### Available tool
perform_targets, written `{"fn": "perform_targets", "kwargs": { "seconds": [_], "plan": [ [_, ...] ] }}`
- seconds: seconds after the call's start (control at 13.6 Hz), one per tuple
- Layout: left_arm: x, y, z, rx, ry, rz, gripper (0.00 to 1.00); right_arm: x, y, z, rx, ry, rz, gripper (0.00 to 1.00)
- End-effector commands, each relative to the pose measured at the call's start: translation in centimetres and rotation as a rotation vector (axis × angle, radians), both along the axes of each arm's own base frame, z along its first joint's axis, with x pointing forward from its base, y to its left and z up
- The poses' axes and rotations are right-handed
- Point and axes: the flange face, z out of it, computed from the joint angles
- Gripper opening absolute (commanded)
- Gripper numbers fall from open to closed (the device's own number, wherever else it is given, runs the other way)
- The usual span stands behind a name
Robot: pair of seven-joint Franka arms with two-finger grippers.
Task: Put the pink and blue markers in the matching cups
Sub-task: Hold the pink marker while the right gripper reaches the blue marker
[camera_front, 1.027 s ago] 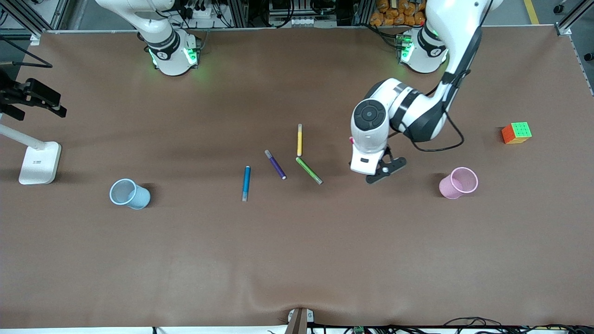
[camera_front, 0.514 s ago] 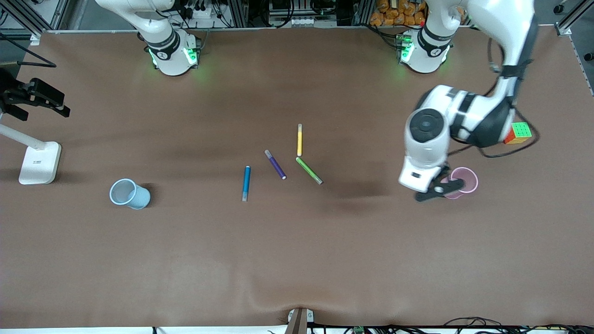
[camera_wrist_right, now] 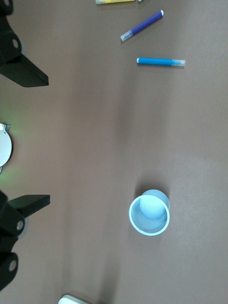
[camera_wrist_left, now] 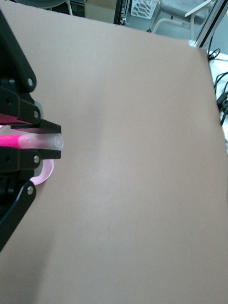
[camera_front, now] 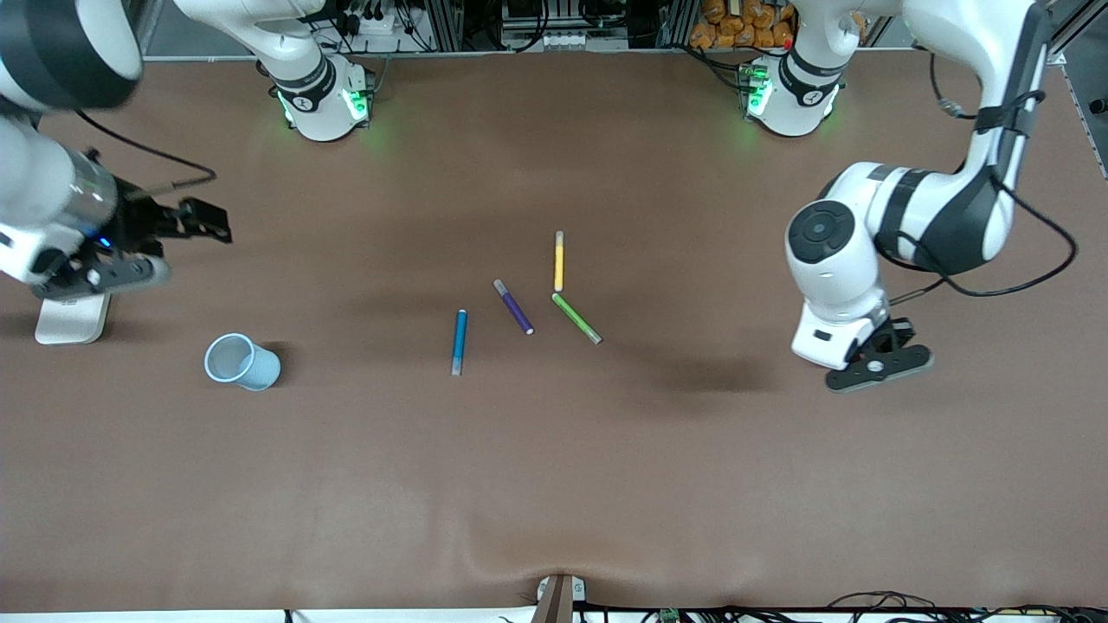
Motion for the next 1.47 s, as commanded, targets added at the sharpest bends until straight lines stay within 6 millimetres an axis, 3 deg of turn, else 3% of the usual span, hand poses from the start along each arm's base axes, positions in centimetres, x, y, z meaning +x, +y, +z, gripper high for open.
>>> {"fn": "perform_targets", "kwargs": {
  "seconds": [0.0, 0.07, 0.66, 1.1, 1.39],
  "plan": [
    [-0.1, 1.6, 0.3, 0.010, -0.039, -0.051, 0.00, 1.7, 2.8, -0.7, 0.031, -0.042, 0.026, 1.00],
    [0.1, 3.1, 0.0, 0.024, -0.054, -0.066, 0.00, 2.0, 3.9, -1.6, 0.031, -0.039, 0.043, 1.00],
    [-0.8, 5.2, -2.7, 0.007, -0.105, -0.106, 0.00, 4.3, 11.8, -8.3, 0.013, -0.078, 0.011, 1.00],
    [-2.6, 4.8, -5.5, -0.015, -0.132, -0.072, 0.00, 4.0, 17.9, -13.3, 0.000, -0.106, -0.029, 1.00],
    [-3.4, 5.0, -6.8, 0.000, -0.129, -0.080, 0.00, 4.1, 20.4, -16.8, -0.010, -0.109, -0.053, 1.00]
  ]
}}
